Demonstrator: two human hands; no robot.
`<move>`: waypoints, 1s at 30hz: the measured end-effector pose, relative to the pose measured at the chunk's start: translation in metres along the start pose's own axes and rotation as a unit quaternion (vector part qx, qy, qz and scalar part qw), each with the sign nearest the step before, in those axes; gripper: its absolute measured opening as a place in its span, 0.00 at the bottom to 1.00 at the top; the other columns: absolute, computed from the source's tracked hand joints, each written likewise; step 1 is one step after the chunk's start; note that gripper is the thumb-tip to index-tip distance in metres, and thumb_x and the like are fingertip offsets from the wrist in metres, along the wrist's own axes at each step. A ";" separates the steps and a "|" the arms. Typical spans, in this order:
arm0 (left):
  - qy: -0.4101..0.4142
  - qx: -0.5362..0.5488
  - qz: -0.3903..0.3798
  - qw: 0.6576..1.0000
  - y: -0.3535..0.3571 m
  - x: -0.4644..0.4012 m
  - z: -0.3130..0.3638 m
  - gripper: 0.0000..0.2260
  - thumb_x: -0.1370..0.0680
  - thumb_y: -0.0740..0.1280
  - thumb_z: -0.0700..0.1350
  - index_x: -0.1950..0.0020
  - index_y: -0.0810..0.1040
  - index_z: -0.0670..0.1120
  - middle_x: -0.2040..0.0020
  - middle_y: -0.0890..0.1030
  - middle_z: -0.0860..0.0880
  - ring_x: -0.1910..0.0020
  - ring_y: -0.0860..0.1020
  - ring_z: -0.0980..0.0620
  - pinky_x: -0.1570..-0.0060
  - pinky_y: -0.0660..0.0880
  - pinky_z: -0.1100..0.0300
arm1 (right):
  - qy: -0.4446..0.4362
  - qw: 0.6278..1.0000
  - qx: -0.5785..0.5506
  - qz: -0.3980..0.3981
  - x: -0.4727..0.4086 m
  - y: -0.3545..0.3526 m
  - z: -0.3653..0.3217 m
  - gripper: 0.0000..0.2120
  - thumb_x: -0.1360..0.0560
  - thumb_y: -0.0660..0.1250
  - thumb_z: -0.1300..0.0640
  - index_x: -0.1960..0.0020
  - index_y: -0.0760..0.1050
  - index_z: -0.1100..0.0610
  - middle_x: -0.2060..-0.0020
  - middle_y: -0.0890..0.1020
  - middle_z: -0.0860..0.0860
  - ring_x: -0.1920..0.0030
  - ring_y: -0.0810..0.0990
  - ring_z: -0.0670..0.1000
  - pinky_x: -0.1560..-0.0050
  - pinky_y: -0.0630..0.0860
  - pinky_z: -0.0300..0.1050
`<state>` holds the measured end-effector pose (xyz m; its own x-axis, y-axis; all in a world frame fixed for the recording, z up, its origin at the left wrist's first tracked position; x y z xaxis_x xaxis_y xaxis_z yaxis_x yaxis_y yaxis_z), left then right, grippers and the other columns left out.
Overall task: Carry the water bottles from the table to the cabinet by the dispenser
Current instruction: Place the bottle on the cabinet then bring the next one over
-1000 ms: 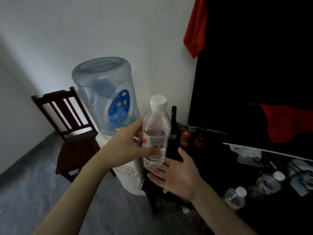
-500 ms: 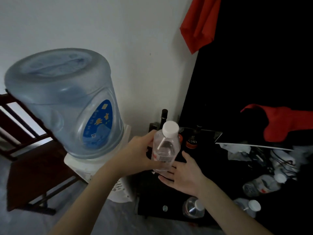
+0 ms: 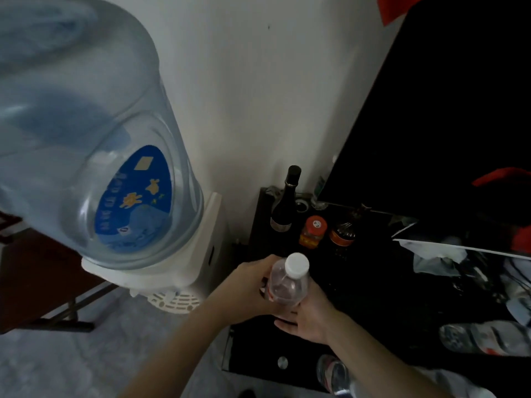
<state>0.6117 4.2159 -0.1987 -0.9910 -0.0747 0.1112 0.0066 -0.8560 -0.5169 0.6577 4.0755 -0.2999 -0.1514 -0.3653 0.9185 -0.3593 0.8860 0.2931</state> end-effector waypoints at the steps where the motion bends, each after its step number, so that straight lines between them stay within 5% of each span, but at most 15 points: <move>1: -0.007 0.008 0.004 1.000 0.006 -0.003 -0.012 0.27 0.31 0.81 0.53 0.36 0.74 0.57 0.45 0.82 0.62 0.44 0.80 0.65 0.46 0.79 0.63 | 0.012 1.000 0.006 0.014 -0.010 -0.003 -0.001 0.30 0.20 0.54 0.34 0.38 0.79 0.57 0.42 0.83 0.59 0.40 0.79 0.60 0.49 0.78 0.55; 7: -0.050 0.034 0.036 0.998 0.033 -0.020 -0.070 0.28 0.32 0.80 0.55 0.35 0.75 0.55 0.45 0.83 0.62 0.43 0.81 0.64 0.45 0.79 0.62 | 0.046 0.997 0.018 0.059 -0.065 -0.019 -0.013 0.31 0.18 0.50 0.36 0.36 0.75 0.59 0.44 0.80 0.61 0.40 0.76 0.62 0.40 0.72 0.59; 14: -0.088 0.009 0.010 0.996 0.053 -0.016 -0.114 0.28 0.32 0.78 0.48 0.35 0.73 0.57 0.43 0.82 0.61 0.42 0.79 0.65 0.44 0.78 0.58 | 0.050 0.995 0.055 0.070 -0.095 -0.032 -0.009 0.26 0.18 0.52 0.38 0.52 0.76 0.58 0.51 0.80 0.58 0.41 0.76 0.60 0.31 0.69 0.59; 19: -0.108 0.015 -0.022 0.994 0.064 -0.016 -0.119 0.28 0.31 0.77 0.47 0.34 0.72 0.58 0.41 0.81 0.61 0.41 0.78 0.65 0.42 0.78 0.60 | 0.039 0.993 0.071 0.083 -0.096 -0.043 -0.009 0.27 0.17 0.53 0.40 0.42 0.76 0.62 0.50 0.80 0.59 0.43 0.76 0.59 0.33 0.70 0.57; 23: -0.123 -0.005 -0.033 0.992 0.068 -0.019 -0.116 0.29 0.32 0.77 0.45 0.34 0.71 0.59 0.42 0.79 0.66 0.41 0.77 0.68 0.43 0.75 0.67 | 0.009 0.993 0.068 0.100 -0.084 -0.052 -0.018 0.27 0.17 0.54 0.41 0.36 0.74 0.64 0.38 0.78 0.63 0.37 0.76 0.61 0.38 0.72 0.56; 25: -0.141 -0.042 -0.057 0.988 0.067 -0.020 -0.114 0.35 0.32 0.77 0.43 0.30 0.68 0.59 0.36 0.76 0.65 0.35 0.74 0.67 0.36 0.71 0.65 | 0.002 0.992 0.085 0.098 -0.073 -0.053 -0.023 0.27 0.18 0.55 0.41 0.37 0.75 0.64 0.39 0.79 0.62 0.40 0.78 0.61 0.43 0.74 0.55; 27: -0.172 -0.101 -0.131 0.971 0.064 -0.018 -0.107 0.45 0.31 0.78 0.42 0.21 0.58 0.56 0.22 0.65 0.55 0.22 0.62 0.55 0.25 0.61 0.60 | -0.008 0.988 0.121 0.099 -0.056 -0.051 -0.030 0.24 0.18 0.57 0.42 0.39 0.77 0.62 0.41 0.80 0.61 0.42 0.79 0.59 0.44 0.75 0.54; 30: -0.208 -0.208 -0.167 0.941 0.042 -0.018 -0.090 0.47 0.28 0.77 0.46 0.18 0.51 0.55 0.17 0.50 0.49 0.18 0.52 0.45 0.22 0.57 0.52 | -0.034 0.980 0.172 0.095 -0.023 -0.045 -0.044 0.21 0.18 0.59 0.44 0.39 0.77 0.60 0.44 0.81 0.58 0.43 0.80 0.58 0.41 0.75 0.53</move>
<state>0.6173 4.2276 -0.2988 -0.7901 -0.1038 0.6041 -0.4348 -0.5999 -0.6717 0.7181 4.0567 -0.3229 -0.3028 -0.2314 0.9245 -0.6064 0.7952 0.0004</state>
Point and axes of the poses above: each hand's wrist, its own x-axis away from the middle knuckle, its own y-axis out of the palm, z = x × y, the point moved 6 cm from there along -x, towards the middle knuckle
